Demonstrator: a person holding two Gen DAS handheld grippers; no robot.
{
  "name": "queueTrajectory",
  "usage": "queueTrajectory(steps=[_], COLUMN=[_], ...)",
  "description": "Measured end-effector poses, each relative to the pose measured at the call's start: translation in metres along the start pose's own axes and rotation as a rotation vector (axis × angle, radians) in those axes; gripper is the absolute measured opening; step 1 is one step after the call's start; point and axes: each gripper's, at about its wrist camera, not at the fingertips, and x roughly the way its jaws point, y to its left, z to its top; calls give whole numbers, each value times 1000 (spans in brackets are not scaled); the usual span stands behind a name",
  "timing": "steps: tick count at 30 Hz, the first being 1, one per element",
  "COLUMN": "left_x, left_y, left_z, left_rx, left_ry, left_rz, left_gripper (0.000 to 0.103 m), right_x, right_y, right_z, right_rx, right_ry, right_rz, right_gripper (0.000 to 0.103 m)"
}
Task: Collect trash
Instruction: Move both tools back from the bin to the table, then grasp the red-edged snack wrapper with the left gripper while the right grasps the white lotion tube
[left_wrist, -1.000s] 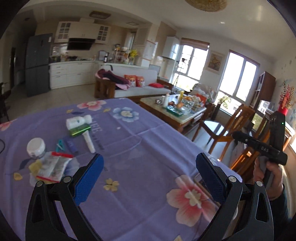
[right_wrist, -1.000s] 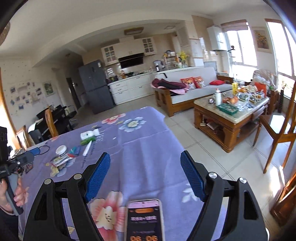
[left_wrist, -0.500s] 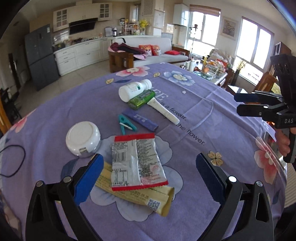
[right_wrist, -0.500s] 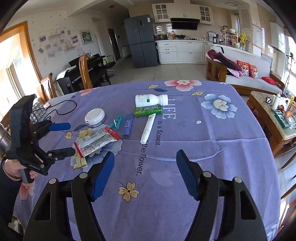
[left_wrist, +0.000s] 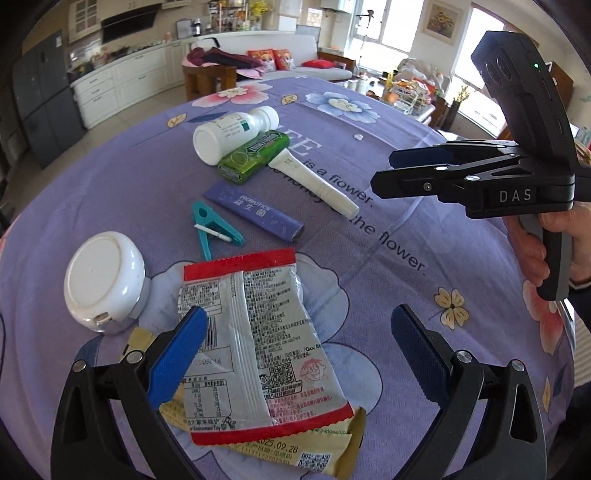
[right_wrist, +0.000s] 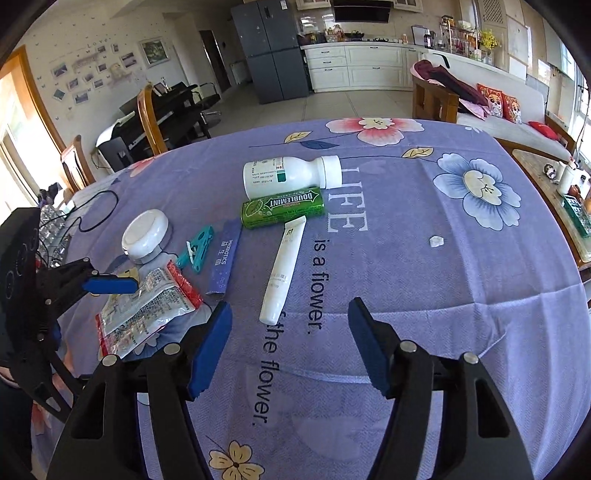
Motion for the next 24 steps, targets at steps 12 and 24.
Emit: queueTrajectory(steps=[12, 24], left_x=[9, 11], left_y=[20, 19], left_z=[-7, -5], left_rx=[-81, -74], left_ry=[11, -6], left_rz=[-41, -30], left_gripper=[98, 97], right_x=[36, 45], right_y=[15, 20], right_z=[8, 7], right_rx=[-40, -87], right_ry=[51, 63], right_rz=[-24, -83], right_gripper=[52, 25])
